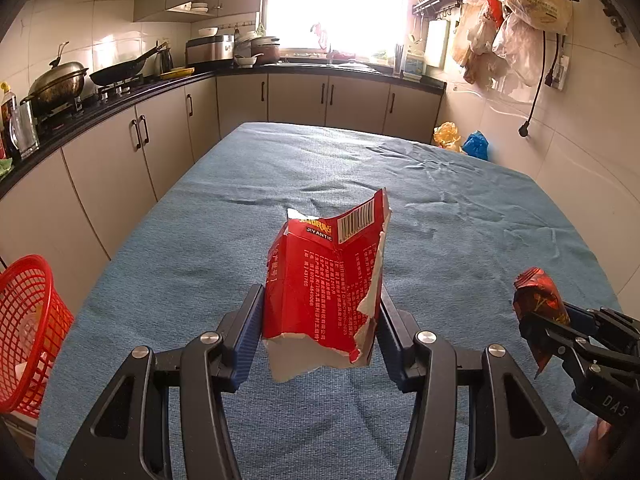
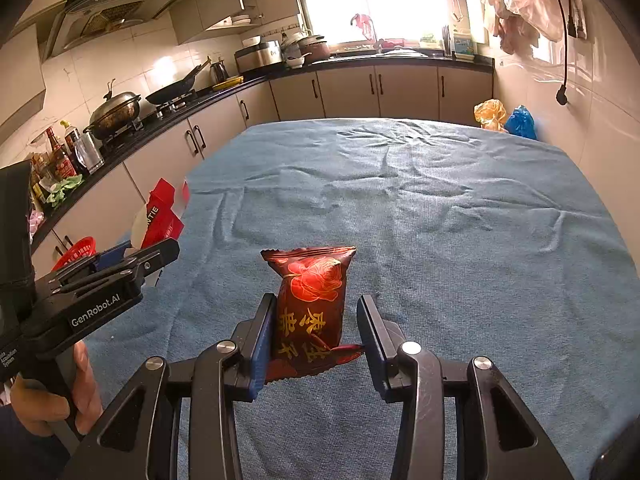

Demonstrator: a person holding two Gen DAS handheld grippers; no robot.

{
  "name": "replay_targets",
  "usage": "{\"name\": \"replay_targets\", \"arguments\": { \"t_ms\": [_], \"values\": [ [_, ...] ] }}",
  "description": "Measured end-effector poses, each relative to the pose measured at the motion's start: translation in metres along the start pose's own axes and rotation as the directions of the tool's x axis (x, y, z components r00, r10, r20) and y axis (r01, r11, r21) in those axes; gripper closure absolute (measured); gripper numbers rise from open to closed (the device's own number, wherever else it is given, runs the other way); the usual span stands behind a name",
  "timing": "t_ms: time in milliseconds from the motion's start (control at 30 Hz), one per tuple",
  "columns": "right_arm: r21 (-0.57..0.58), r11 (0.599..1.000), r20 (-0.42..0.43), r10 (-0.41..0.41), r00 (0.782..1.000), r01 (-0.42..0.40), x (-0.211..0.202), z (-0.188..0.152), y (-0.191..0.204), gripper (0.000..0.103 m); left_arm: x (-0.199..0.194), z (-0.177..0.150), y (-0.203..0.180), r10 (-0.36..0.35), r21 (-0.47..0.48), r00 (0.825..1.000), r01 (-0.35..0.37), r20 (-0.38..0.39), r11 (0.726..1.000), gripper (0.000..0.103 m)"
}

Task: Collect trash
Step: 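Lift and hold the red snack box and snack bag above the table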

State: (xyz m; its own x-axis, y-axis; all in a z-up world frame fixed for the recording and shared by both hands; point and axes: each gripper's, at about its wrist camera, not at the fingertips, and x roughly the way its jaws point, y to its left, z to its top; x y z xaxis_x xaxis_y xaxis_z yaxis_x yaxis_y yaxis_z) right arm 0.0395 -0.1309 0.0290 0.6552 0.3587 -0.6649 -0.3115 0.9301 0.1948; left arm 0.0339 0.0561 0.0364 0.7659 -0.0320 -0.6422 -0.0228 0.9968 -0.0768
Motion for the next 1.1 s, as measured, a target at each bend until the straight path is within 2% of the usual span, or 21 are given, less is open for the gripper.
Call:
{"name": "replay_targets", "arguments": {
  "t_ms": [1100],
  "values": [
    [0.003,1.0,0.009,-0.004,1.0,0.004,-0.0025,0.0006,-0.0023,0.059,0.0014,0.0,0.0014,0.008,0.005,1.0,-0.008,-0.001,1.0,0.051]
  ]
}}
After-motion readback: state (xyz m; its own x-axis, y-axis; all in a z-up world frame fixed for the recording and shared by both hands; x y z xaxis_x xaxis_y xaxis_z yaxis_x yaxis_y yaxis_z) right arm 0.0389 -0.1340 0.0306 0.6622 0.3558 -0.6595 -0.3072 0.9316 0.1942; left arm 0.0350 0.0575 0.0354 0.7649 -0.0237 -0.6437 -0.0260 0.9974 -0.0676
